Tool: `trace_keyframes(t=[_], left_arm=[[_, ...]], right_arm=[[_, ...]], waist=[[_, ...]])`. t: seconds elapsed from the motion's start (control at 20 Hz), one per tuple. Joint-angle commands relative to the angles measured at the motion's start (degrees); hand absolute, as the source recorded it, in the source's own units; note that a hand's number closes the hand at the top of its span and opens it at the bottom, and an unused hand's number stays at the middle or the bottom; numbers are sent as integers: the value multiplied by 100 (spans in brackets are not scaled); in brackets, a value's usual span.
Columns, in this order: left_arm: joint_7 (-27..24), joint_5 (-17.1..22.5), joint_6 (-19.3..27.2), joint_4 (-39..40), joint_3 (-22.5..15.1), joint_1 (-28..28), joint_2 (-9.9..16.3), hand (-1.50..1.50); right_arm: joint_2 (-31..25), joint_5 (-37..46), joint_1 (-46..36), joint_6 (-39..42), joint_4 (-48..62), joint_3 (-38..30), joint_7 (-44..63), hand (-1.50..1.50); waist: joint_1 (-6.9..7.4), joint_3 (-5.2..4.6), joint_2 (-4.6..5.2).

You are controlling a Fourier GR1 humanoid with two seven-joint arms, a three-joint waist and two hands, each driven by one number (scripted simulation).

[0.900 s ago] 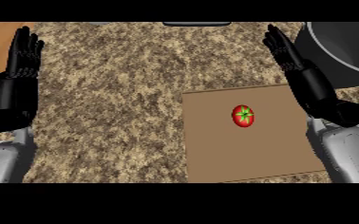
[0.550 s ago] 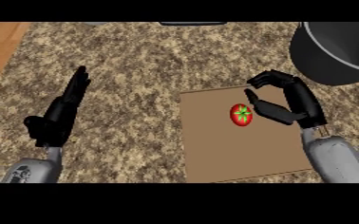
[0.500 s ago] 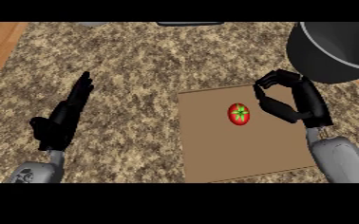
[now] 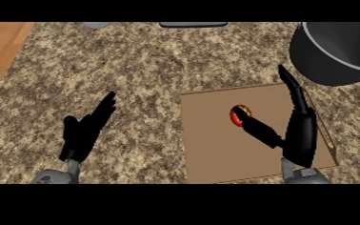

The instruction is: Pick the tomato from the tray and place it in the pot

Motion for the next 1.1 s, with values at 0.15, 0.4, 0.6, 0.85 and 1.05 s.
trace_keyframes(t=[0.15, 0.4, 0.6, 0.85, 1.05], left_arm=[[133, -97, -104, -113, -155, 62, -65, 0], [183, -22, -257, 43, -72, -85, -127, 0], [422, 128, -392, 109, 252, -436, -19, 0], [56, -195, -208, 22, -160, 56, -356, 0], [285, -362, -88, -93, -170, -88, -425, 0]], right_arm=[[-166, 1354, 149, 685, -985, 480, 2998, -150], [-6, 1509, -284, 1497, -1615, 354, 4848, -150], [195, 1235, -654, 1900, -1402, 159, 5484, -150], [2, 126, -897, 2764, -235, -26, 5342, -150], [-98, 4, -279, 2960, 339, 110, 4386, -150]], waist=[[162, -16, -14], [194, -3, 10], [206, 5, 24], [333, 10, 48], [240, 15, 33]])
